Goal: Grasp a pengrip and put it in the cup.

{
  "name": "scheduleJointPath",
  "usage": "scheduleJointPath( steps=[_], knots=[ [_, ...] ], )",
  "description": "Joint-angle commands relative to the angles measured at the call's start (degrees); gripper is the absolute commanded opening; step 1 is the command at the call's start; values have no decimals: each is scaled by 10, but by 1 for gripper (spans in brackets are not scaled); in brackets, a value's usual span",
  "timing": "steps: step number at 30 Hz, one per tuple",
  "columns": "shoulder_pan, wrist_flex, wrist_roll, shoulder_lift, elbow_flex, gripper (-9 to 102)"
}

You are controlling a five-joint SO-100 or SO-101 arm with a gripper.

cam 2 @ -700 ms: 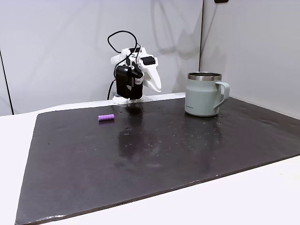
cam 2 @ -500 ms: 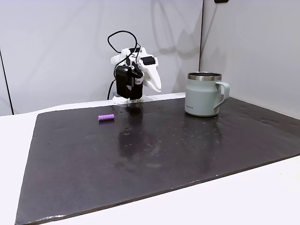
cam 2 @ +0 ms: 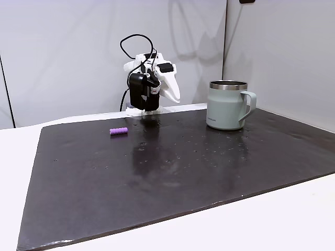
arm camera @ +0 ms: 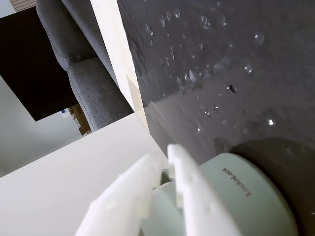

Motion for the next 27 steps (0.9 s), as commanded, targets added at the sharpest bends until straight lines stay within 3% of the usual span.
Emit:
scheduleJointPath(
  steps=[1, 8, 17, 27],
  knots=[
    [11, 12, -16, 8, 14, 0],
    [18, 98, -18, -16, -128, 0],
    [62, 237, -20, -239, -417, 0],
    [175, 454, -98, -453, -706, 0]
  ],
)
